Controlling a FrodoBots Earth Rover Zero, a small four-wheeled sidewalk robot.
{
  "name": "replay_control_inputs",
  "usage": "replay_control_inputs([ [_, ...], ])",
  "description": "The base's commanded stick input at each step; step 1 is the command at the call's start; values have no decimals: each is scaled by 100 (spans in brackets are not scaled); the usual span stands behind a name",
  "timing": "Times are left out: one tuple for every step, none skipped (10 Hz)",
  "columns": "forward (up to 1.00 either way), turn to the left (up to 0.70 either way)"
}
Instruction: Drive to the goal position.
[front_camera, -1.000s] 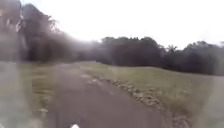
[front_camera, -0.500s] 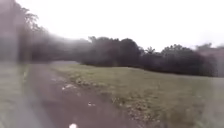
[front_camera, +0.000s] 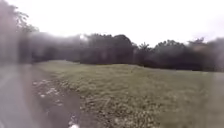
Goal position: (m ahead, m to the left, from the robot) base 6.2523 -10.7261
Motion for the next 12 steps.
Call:
replay_control_inputs([
  [100,0],
  [100,0],
  [100,0],
  [100,0],
  [100,0],
  [100,-2],
  [100,-9],
  [100,-20],
  [100,-37],
  [100,-39],
  [100,-39],
  [100,-39],
])
